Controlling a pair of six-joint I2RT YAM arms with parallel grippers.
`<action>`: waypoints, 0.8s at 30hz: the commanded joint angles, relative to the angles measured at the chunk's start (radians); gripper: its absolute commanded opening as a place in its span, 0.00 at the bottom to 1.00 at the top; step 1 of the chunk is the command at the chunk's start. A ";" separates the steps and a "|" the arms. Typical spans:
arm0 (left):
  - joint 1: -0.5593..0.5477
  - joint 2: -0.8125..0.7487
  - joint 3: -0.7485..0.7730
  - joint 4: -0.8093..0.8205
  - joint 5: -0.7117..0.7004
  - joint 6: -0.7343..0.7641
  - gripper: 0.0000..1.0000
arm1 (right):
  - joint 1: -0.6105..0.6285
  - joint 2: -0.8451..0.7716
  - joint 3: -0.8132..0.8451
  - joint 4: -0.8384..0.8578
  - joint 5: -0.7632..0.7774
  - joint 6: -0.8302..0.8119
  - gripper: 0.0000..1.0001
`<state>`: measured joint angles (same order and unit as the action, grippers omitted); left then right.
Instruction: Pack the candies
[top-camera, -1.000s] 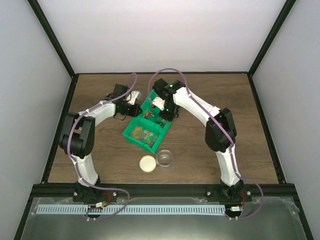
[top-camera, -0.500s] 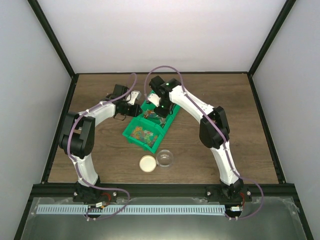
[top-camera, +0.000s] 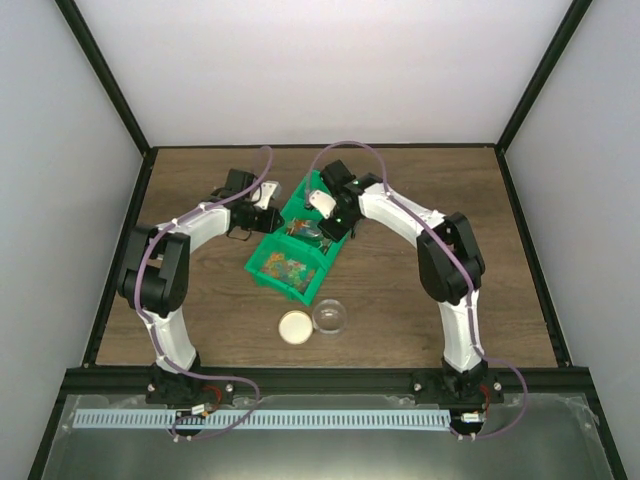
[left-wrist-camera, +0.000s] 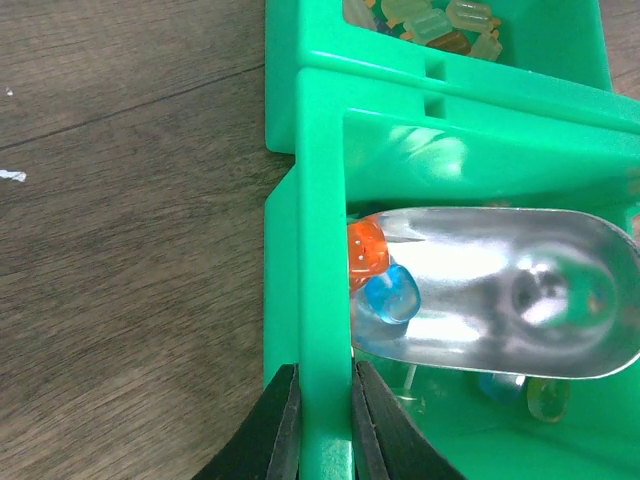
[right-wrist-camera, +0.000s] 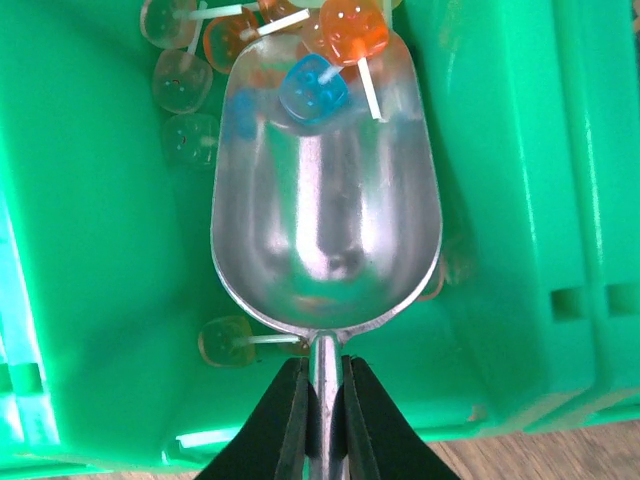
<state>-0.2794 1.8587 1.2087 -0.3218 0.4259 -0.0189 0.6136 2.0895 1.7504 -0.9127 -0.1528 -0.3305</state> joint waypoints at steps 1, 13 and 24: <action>-0.010 0.007 0.016 0.022 0.040 0.021 0.04 | -0.001 0.007 -0.165 0.283 -0.083 0.035 0.01; -0.009 0.031 0.050 0.000 0.040 0.041 0.04 | 0.000 -0.046 -0.145 0.369 -0.143 0.085 0.01; -0.009 0.046 0.077 0.004 0.025 0.053 0.04 | -0.008 -0.112 -0.232 0.305 -0.137 -0.074 0.01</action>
<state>-0.2626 1.8927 1.2629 -0.3344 0.3908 0.0025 0.5999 2.0350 1.5597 -0.6121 -0.2848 -0.3195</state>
